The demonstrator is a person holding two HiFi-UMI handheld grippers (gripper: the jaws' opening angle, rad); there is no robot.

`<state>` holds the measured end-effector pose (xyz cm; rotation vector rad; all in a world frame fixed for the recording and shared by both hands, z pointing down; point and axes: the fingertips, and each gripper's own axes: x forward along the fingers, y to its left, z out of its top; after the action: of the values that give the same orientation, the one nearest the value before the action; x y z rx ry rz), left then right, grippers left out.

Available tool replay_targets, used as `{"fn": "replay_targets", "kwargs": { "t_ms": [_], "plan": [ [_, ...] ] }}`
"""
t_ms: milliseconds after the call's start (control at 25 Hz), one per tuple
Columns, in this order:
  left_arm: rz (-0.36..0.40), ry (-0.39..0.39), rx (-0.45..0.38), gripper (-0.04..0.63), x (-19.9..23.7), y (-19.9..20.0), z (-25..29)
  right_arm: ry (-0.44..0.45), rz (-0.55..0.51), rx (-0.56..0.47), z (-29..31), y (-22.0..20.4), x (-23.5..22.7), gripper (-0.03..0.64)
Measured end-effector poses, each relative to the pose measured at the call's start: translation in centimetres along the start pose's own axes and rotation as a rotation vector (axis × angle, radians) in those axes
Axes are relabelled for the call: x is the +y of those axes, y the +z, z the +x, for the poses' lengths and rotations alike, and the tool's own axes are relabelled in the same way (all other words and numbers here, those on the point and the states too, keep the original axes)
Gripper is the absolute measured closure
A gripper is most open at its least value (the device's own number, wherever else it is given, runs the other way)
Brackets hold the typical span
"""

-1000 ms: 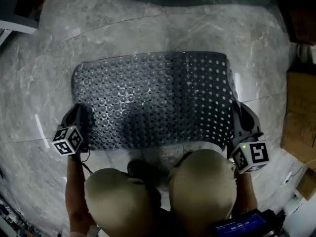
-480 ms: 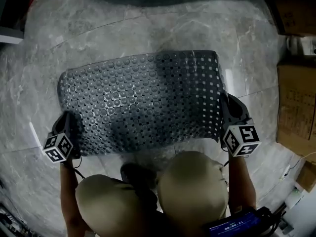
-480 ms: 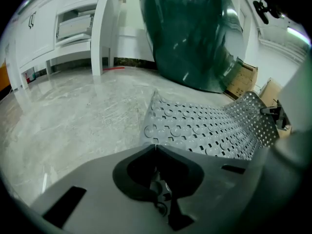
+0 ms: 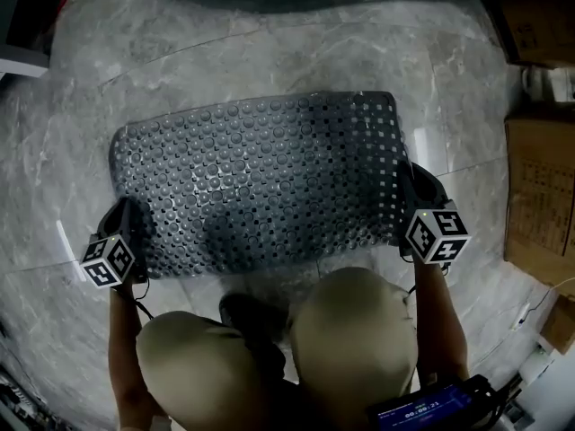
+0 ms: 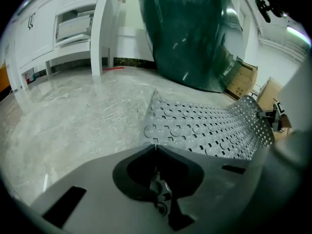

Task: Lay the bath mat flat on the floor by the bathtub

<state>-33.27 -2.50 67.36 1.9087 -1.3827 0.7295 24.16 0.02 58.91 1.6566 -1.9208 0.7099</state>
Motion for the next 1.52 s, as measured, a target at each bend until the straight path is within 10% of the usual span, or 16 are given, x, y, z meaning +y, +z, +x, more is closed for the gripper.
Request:
{"fn": "replay_targets", "kwargs": {
  "t_ms": [520, 760, 1520],
  "plan": [
    [0.003, 0.001, 0.001, 0.565, 0.0, 0.0, -0.3, -0.001, 0.053, 0.041, 0.8, -1.8, -1.9, 0.531],
    [0.019, 0.015, -0.005, 0.565, 0.3, 0.2, -0.2, -0.241, -0.126, -0.021, -1.8, 1.1, -3.7, 0.523],
    [0.012, 0.003, 0.018, 0.565, -0.2, 0.3, -0.5, 0.02, 0.112, 0.122, 6.6, -3.6, -6.8, 0.557]
  ]
}}
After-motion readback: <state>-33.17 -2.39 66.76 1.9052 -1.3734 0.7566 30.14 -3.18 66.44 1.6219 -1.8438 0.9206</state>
